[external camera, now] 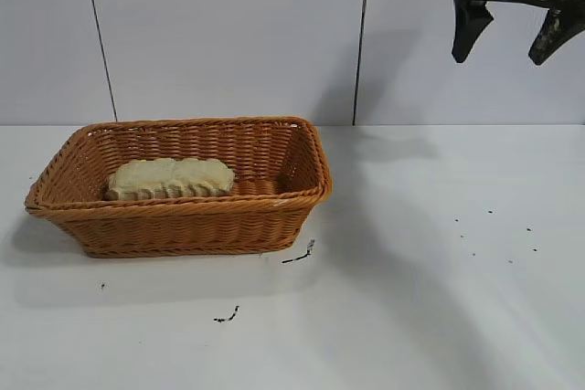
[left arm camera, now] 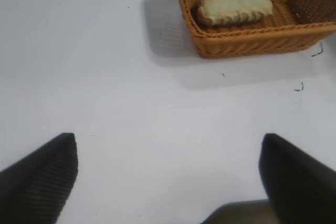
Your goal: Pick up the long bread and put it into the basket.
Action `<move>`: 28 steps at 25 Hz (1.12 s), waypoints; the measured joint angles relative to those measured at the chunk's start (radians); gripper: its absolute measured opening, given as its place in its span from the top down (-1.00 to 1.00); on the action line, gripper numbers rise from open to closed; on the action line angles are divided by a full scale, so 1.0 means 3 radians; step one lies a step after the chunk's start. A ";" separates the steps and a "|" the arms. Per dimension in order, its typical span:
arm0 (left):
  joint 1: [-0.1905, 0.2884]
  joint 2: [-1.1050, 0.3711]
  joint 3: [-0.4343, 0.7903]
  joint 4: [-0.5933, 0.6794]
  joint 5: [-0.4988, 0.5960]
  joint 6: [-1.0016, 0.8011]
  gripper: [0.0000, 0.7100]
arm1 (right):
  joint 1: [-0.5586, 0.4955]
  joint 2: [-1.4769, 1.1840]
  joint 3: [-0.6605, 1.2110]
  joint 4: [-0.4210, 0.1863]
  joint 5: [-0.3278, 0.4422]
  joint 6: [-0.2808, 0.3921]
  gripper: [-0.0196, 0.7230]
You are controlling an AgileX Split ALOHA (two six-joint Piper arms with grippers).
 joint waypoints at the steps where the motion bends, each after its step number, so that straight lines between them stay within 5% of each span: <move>1: 0.0000 0.0000 0.0000 0.0000 0.0000 0.0000 -0.95 | 0.0000 -0.0095 0.0143 -0.0001 0.0000 0.0000 -0.91; 19: 0.0000 0.0000 0.0000 0.0000 0.0000 0.0000 -0.95 | 0.0000 -0.3285 0.3550 -0.0038 -0.0012 -0.0014 -0.91; 28: 0.0000 0.0000 0.0000 0.0000 0.0000 0.0000 -0.95 | 0.0000 -0.5103 0.4923 -0.0047 -0.0532 -0.0024 -0.91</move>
